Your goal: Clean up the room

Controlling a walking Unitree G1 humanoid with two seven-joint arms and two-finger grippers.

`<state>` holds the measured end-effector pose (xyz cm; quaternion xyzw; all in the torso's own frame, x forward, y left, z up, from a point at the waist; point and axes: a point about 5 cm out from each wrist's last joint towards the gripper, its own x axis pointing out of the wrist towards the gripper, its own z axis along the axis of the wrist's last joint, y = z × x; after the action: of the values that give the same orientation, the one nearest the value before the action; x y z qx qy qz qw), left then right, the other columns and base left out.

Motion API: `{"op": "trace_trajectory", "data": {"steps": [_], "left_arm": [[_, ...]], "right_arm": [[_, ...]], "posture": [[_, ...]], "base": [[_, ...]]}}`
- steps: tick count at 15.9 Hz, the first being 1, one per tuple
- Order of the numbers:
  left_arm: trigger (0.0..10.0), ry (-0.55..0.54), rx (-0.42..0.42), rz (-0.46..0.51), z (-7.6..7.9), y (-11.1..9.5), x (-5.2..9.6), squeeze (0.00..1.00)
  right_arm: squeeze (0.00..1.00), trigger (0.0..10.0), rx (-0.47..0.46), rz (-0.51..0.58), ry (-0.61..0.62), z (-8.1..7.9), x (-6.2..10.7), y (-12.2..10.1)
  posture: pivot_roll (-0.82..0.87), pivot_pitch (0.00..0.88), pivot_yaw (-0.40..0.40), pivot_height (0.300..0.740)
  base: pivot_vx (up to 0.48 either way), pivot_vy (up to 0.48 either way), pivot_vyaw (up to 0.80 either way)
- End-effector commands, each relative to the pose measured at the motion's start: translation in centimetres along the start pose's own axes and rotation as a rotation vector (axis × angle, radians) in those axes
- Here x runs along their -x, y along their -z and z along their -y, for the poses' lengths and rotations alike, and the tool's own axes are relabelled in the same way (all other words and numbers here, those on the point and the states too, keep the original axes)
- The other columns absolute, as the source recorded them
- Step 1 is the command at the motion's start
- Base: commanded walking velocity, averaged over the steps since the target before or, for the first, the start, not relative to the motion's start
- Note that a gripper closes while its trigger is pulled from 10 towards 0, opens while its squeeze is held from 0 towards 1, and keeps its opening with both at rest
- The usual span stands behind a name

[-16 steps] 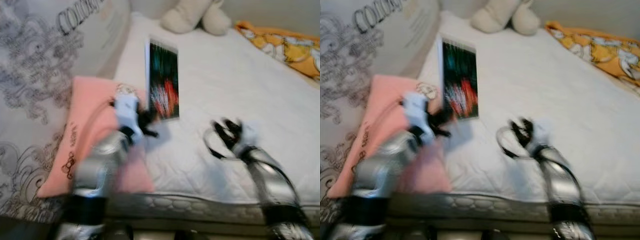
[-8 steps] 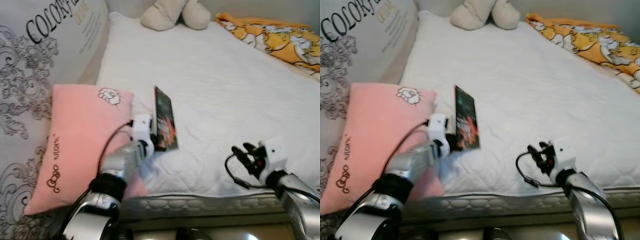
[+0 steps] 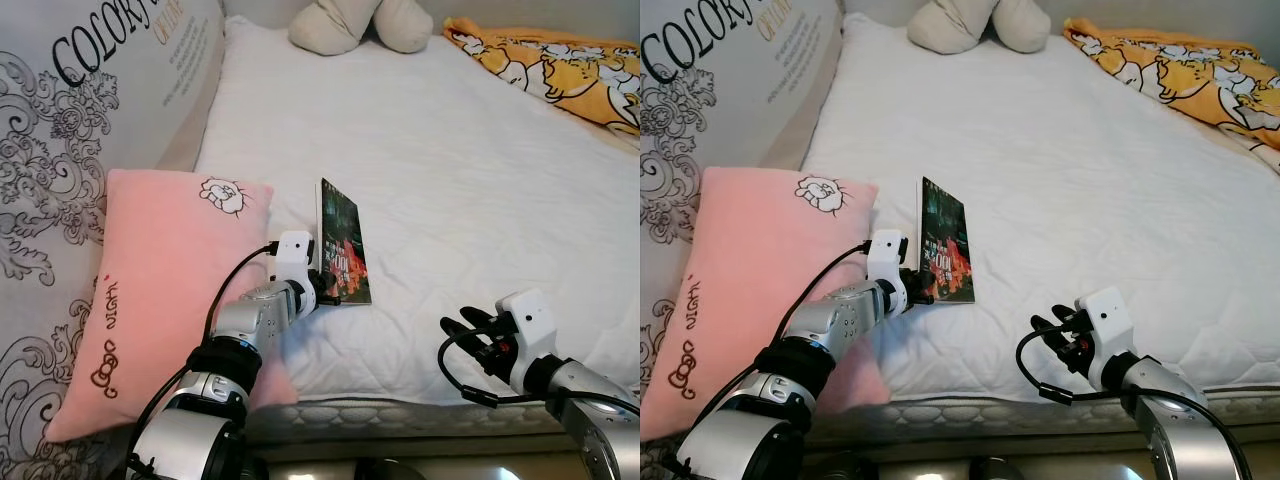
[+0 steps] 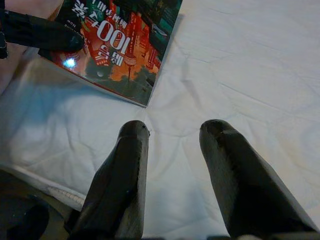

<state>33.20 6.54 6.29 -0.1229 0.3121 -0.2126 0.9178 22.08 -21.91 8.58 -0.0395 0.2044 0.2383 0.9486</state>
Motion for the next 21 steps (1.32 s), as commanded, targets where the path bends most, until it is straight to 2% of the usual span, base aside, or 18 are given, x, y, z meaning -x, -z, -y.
{"op": "trace_trajectory", "data": {"steps": [1, 9, 10, 11, 13, 17, 18, 20, 21], "left_arm": [[10.0, 0.023, -0.005, 0.007, 0.5, -0.2, -0.2, 0.0], [10.0, 0.023, -0.005, 0.007, 0.5, -0.2, -0.2, 0.0], [10.0, 0.029, 0.011, -0.003, 0.5, -0.1, -0.5, 0.0], [10.0, 0.07, -0.092, -0.147, -1.1, 0.5, -0.2, 1.0], [10.0, 0.091, -0.131, -0.202, -1.6, 0.6, 0.1, 1.0], [10.0, 0.101, -0.133, -0.2, -1.4, 0.4, 0.0, 1.0], [10.0, 0.113, -0.185, -0.203, -1.4, 0.1, -0.1, 1.0], [10.0, 0.072, -0.285, -0.154, -1.6, -0.9, -0.1, 1.0], [10.0, 0.053, -0.334, -0.136, -1.7, -1.6, -0.1, 0.0]], "right_arm": [[0.0, 10.0, 0.013, 0.005, 0.004, 0.1, 0.2, -0.4], [0.0, 10.0, 0.013, 0.005, 0.004, 0.1, 0.2, -0.4], [0.0, 10.0, 0.019, -0.016, -0.022, -0.3, 0.5, -0.4], [0.0, 10.0, -0.001, -0.002, -0.021, -0.4, 0.2, -1.1], [0.0, 10.0, -0.01, 0.011, -0.016, -0.4, -0.1, -1.4], [0.0, 10.0, -0.014, 0.012, -0.014, -0.3, -0.2, -1.5], [0.0, 10.0, -0.017, 0.008, -0.007, -0.2, -0.2, -1.5], [0.0, 10.0, -0.018, 0.01, -0.003, -0.2, -0.2, -1.6], [0.0, 10.0, -0.019, 0.01, -0.002, -0.2, -0.2, -1.6]], "posture": [[-0.16, 0.078, -0.009, 0.74], [-0.16, 0.078, -0.009, 0.74], [-0.16, 0.081, -0.009, 0.74], [-0.14, 0.075, -0.018, 0.74], [-0.13, 0.069, -0.016, 0.74], [-0.13, 0.057, -0.012, 0.74], [-0.13, 0.049, -0.012, 0.74], [-0.13, 0.046, -0.012, 0.74], [-0.13, 0.045, -0.013, 0.74]], "base": [[0.0, 0.0, 0.0], [0.0, 0.0, 0.0], [0.0, 0.0, 0.0], [0.0, 0.0, 0.0], [0.0, 0.0, 0.0], [0.0, 0.0, 0.0], [0.0, 0.0, 0.0], [0.0, 0.0, 0.0], [0.0, 0.0, 0.0]]}}
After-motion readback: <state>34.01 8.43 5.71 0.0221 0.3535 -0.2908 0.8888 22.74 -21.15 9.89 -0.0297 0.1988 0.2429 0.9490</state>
